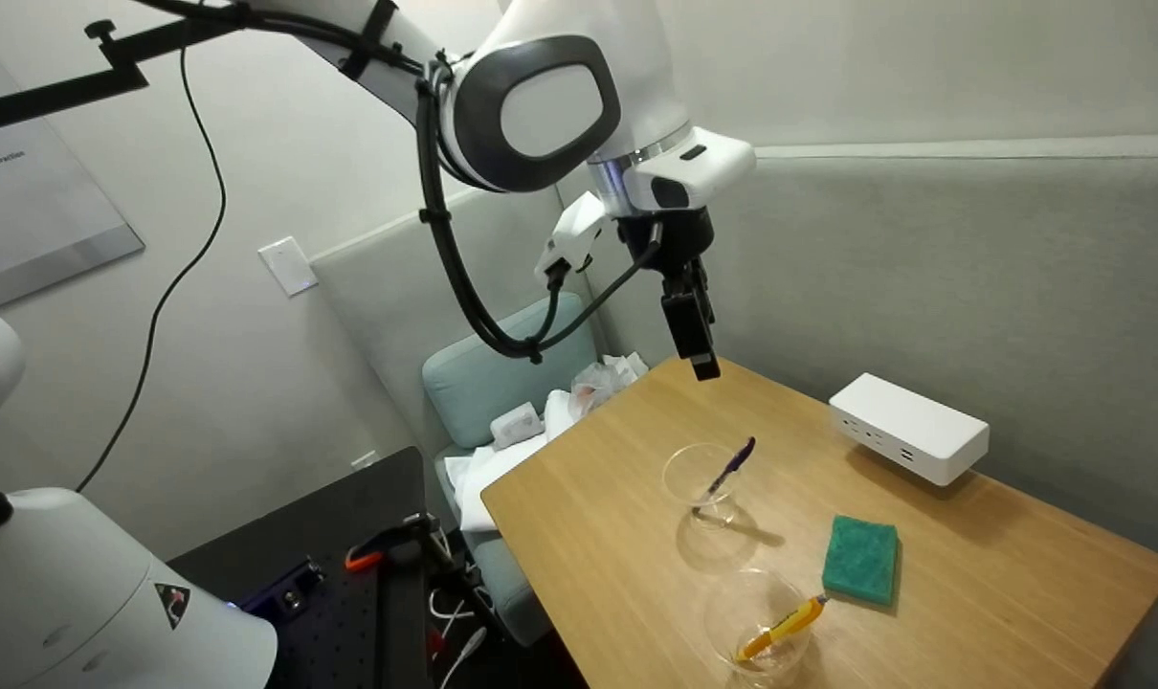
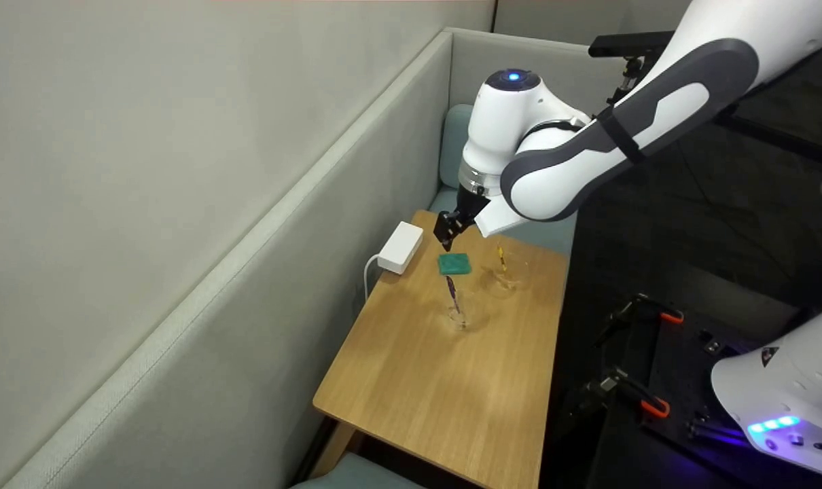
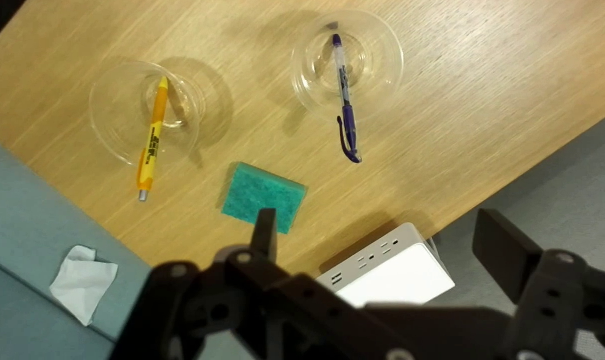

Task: Remove the pens from the cups then stack the cups together

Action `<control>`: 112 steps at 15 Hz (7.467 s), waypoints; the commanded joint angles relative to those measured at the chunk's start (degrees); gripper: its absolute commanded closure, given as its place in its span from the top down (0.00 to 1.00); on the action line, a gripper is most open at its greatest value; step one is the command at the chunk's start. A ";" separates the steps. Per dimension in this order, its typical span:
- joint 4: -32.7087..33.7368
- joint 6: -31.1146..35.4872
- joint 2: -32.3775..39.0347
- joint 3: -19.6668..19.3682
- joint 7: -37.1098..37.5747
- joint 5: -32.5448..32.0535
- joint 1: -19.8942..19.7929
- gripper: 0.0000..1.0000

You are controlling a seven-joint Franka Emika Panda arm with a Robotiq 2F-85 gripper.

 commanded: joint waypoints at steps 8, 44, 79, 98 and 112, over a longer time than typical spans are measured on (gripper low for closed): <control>3.63 9.34 13.55 -5.02 -2.17 2.95 4.72 1.00; -0.17 14.61 12.65 -16.97 -2.61 6.97 20.61 0.04; 34.99 -16.68 38.47 1.42 -17.52 11.93 10.82 0.62; -6.59 4.14 -1.77 -11.44 4.59 4.27 11.01 1.00; -10.35 16.30 1.39 -22.90 7.56 -9.23 9.53 1.00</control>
